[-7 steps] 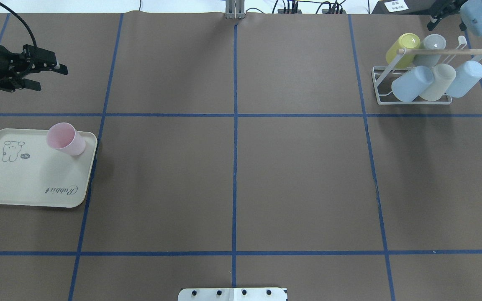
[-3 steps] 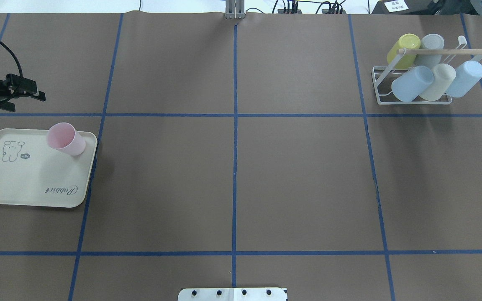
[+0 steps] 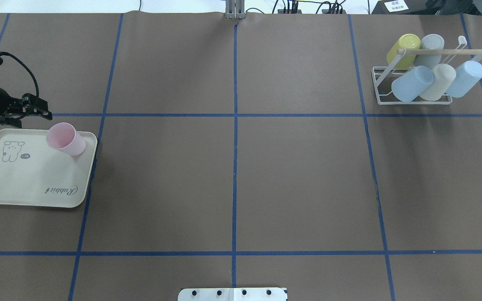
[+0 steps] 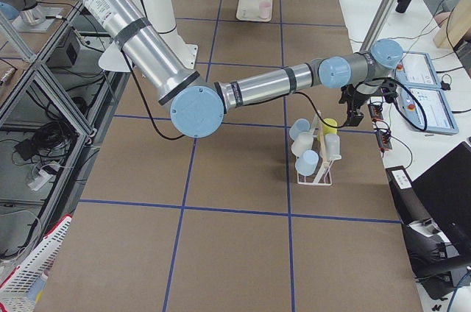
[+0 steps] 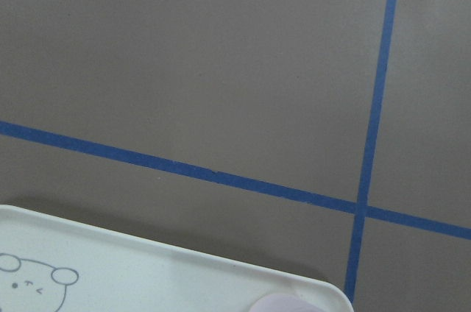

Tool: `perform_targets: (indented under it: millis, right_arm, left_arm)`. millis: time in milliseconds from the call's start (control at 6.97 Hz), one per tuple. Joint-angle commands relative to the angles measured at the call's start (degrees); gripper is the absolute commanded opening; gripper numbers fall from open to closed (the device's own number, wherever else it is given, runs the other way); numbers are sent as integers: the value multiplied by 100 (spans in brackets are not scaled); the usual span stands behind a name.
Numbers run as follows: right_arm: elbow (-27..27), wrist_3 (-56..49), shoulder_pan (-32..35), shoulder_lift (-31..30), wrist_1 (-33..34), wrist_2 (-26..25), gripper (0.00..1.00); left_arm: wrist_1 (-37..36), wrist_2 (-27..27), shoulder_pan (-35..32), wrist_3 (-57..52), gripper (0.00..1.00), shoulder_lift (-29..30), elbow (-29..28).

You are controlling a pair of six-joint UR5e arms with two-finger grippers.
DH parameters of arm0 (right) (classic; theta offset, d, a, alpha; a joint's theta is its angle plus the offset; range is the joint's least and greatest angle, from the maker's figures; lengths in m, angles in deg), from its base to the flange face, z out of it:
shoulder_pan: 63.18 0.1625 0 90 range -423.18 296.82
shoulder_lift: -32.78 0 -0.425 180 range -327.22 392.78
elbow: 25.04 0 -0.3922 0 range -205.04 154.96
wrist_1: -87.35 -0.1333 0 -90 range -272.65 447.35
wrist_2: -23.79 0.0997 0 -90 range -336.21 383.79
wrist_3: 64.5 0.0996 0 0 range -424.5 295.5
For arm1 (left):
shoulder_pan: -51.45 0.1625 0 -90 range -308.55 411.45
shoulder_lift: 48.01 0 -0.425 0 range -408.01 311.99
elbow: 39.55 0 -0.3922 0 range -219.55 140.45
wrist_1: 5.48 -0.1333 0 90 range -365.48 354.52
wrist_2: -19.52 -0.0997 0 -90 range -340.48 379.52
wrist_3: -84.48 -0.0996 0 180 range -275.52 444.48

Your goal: Transfer IKEA cup to right arm and place on rack

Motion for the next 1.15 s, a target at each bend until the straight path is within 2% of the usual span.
perform_targets:
  millis: [0, 143, 430, 574, 861, 1004]
  right_arm:
    - [-222, 199, 0, -76, 0, 36, 99]
    - [-571, 217, 0, -302, -8, 36, 99]
    - [-2018, 776, -8, -1188, -9, 54, 99]
    - [-2530, 997, -78, -1462, -9, 54, 99]
    - [-3017, 1350, -210, -1657, -9, 54, 99]
    - [-3105, 1360, -306, -1684, -17, 54, 99]
  left_arm:
    - [-1072, -13, 225, -695, 90, -67, 475]
    - [-1191, -30, 278, -698, 89, -51, 443]
    - [-1192, -30, 304, -699, 83, 19, 260]
    - [-1192, -30, 331, -690, 79, 159, 102]
    - [-1192, -21, 357, -638, 74, 292, -31]
    - [-1183, -21, 383, -620, 52, 283, -40]
